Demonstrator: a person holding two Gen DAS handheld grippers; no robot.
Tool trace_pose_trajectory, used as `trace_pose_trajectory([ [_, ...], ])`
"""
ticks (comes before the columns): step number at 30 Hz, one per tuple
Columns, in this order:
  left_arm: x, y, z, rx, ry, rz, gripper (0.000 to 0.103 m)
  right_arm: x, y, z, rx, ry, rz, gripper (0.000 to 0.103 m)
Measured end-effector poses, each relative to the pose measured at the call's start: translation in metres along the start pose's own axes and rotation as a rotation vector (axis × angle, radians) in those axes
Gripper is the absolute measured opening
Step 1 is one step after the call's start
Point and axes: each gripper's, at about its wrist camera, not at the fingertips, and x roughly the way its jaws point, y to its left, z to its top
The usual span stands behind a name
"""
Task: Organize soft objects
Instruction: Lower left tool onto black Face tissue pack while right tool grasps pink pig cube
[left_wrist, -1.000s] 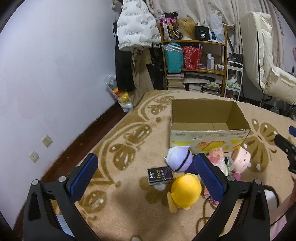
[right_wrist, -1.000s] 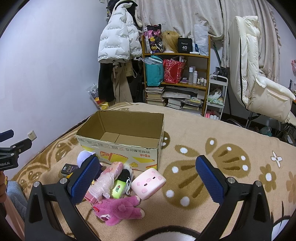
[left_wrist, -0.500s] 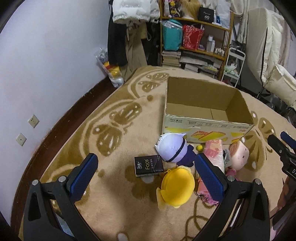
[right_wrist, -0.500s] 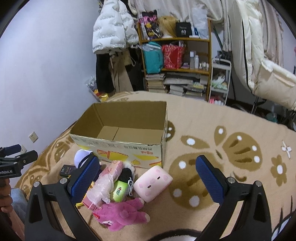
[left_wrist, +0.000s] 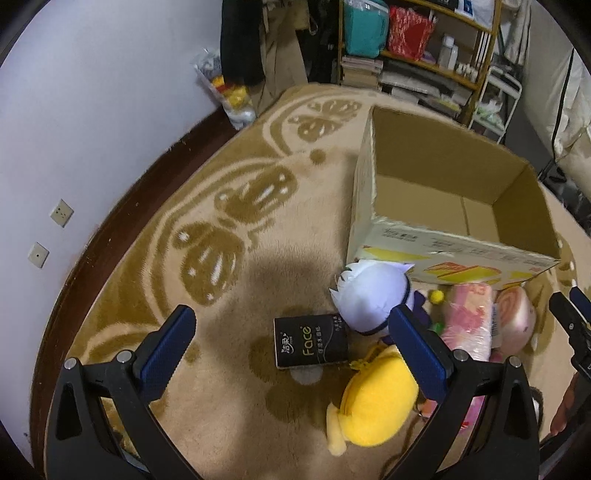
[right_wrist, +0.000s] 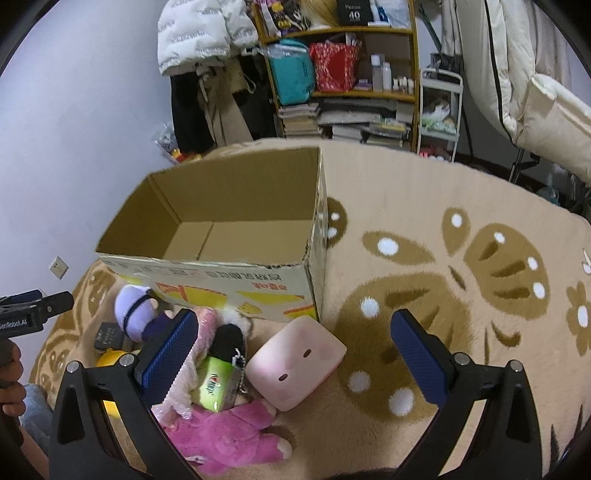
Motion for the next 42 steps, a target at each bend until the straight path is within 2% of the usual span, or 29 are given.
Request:
trace_pose_trajectory([
  [11, 0.061, -0.005, 0.007, 0.004, 0.157, -0.018, 0.103, 0.045, -0.003, -0.007, -0.020, 0.106, -0.002, 0.103],
  [22, 0.085, -0.010, -0.003, 0.015, 0.276, -0.048, 0.103, 0.061, -0.012, -0.016, 0.018, 0.162, 0.029, 0.103],
  [31, 0.097, -0.005, -0.006, -0.004, 0.340, -0.032, 0.103, 0.072, -0.017, -0.020, 0.030, 0.205, 0.054, 0.085],
  [39, 0.119, -0.004, -0.002, -0.016, 0.388, 0.003, 0.103, 0.072, -0.016, -0.021, 0.038, 0.206, 0.063, 0.083],
  [42, 0.123, -0.006, -0.002, -0.014, 0.396, 0.007, 0.099, 0.069, -0.018, -0.020, 0.045, 0.203, 0.067, 0.081],
])
